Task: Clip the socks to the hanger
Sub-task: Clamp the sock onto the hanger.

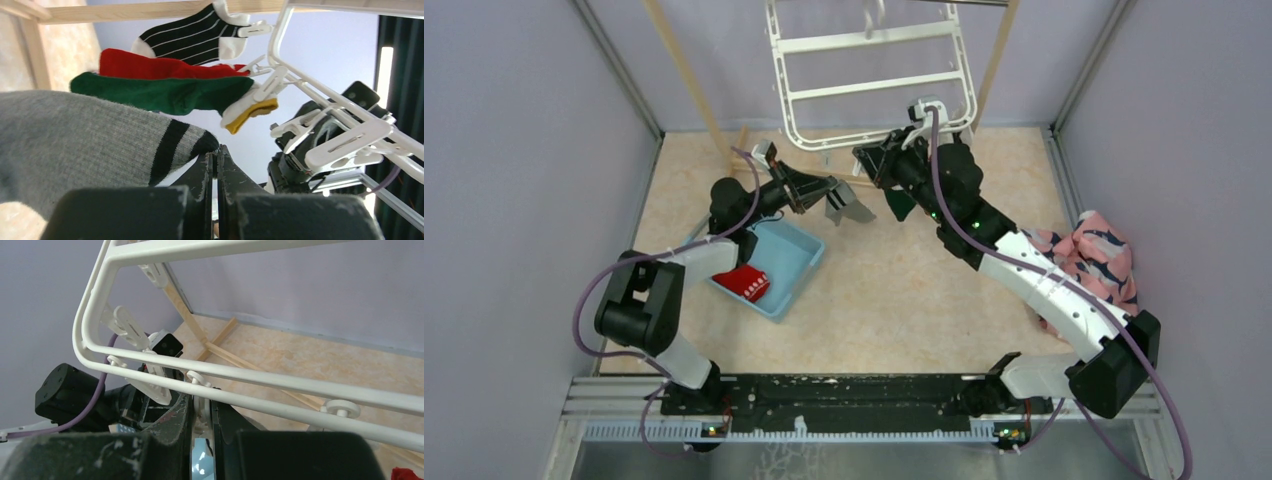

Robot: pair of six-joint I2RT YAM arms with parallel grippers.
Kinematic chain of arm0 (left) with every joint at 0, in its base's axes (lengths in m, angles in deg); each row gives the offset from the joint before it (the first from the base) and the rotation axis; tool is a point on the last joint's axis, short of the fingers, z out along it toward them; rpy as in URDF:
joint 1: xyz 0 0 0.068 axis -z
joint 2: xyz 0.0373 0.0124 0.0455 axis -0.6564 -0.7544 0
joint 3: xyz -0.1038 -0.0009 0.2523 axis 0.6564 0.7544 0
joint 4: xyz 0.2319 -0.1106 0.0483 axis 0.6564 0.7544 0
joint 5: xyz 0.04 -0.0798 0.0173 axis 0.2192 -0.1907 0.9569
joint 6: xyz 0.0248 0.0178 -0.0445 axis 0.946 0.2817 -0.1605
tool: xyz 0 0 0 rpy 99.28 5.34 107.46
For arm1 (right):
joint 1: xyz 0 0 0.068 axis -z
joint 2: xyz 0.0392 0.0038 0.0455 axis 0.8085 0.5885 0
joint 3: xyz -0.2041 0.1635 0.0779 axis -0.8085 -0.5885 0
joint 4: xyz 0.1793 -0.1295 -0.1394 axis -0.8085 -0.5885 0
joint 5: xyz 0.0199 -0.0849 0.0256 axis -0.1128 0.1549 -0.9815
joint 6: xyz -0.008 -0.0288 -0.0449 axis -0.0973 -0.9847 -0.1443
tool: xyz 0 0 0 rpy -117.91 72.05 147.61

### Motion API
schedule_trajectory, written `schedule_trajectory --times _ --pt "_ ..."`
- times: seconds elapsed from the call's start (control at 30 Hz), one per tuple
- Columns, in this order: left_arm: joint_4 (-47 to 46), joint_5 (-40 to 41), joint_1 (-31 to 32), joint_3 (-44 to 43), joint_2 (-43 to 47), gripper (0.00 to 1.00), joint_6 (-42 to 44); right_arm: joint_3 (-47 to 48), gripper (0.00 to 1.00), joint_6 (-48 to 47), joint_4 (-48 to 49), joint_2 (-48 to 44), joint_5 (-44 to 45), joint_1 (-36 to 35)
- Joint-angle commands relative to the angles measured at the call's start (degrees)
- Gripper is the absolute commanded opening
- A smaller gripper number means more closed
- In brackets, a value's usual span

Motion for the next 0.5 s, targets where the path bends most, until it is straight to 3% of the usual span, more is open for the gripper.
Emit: schedule_trajectory --times 0.0,0.47 --pt "-14.85 0.3 0.62 -2.59 -3.13 0.0 -7.75 1.67 0.0 -2.06 -6.6 0.05 -3.76 -0.29" --pt "-33.14 2.29 3.67 -7.05 -12.91 0.0 -22.88 2.88 0.0 -3.44 -6.67 1.77 -5.44 -0.3"
